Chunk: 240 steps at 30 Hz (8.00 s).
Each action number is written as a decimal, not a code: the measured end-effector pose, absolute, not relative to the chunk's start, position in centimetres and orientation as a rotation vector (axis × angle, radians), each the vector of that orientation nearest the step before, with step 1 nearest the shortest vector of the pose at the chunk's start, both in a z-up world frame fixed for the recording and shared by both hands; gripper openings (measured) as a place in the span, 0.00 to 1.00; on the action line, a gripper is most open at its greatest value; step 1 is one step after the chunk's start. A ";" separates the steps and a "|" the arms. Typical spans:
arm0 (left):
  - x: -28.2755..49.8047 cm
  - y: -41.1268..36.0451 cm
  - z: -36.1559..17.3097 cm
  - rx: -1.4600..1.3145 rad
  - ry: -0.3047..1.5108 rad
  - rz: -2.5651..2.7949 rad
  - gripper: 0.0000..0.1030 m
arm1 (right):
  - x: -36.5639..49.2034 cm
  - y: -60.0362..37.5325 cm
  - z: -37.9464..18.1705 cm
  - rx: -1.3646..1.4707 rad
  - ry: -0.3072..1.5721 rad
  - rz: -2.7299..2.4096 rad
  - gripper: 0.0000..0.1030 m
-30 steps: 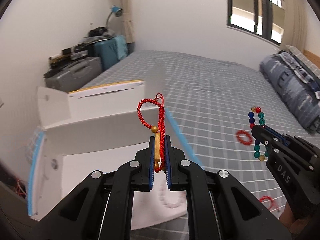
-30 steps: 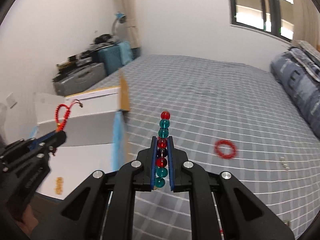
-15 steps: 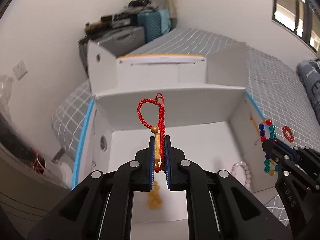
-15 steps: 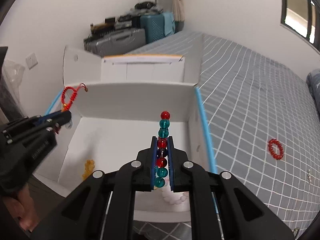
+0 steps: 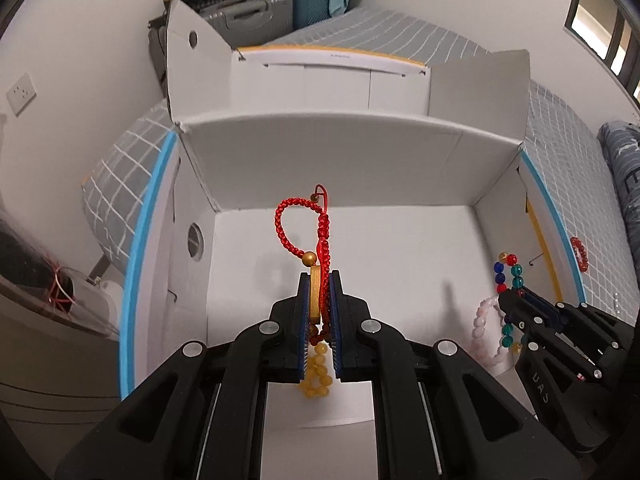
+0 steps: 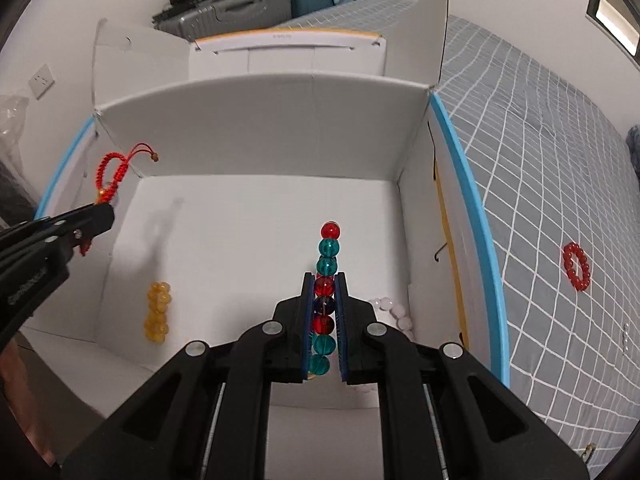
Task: Organize jewelry
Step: 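Lower both bracelets into the box and open both tools, then withdraw both tools from the box back over the bed, then grasp the gold-bar red cord bracelet with left tool while right grasps wooden bracelet, then lift both bracelets off the bed and carry them toward the white box, then lower both bracelets into the box and open both tools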
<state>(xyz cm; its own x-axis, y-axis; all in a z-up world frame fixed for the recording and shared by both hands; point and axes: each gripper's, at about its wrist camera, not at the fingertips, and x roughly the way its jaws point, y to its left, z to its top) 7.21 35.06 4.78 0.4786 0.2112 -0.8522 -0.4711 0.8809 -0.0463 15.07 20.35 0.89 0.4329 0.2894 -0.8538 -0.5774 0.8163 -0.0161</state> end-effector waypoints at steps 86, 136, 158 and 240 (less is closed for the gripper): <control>11.2 -4.7 -3.8 0.063 0.859 -0.068 0.95 | 10.3 -26.3 -7.7 -0.032 0.869 -0.034 0.91; 10.8 -4.4 -6.3 -0.045 0.874 -0.200 0.06 | 8.7 -26.5 -7.6 -0.023 0.730 0.003 0.14; 11.2 -3.0 -2.2 -0.024 0.737 -0.103 0.06 | 9.6 -26.1 -3.1 0.023 0.686 0.019 0.14; 5.5 33.8 4.2 -0.269 0.931 0.398 0.06 | 13.8 21.2 2.2 -0.277 0.927 0.633 0.14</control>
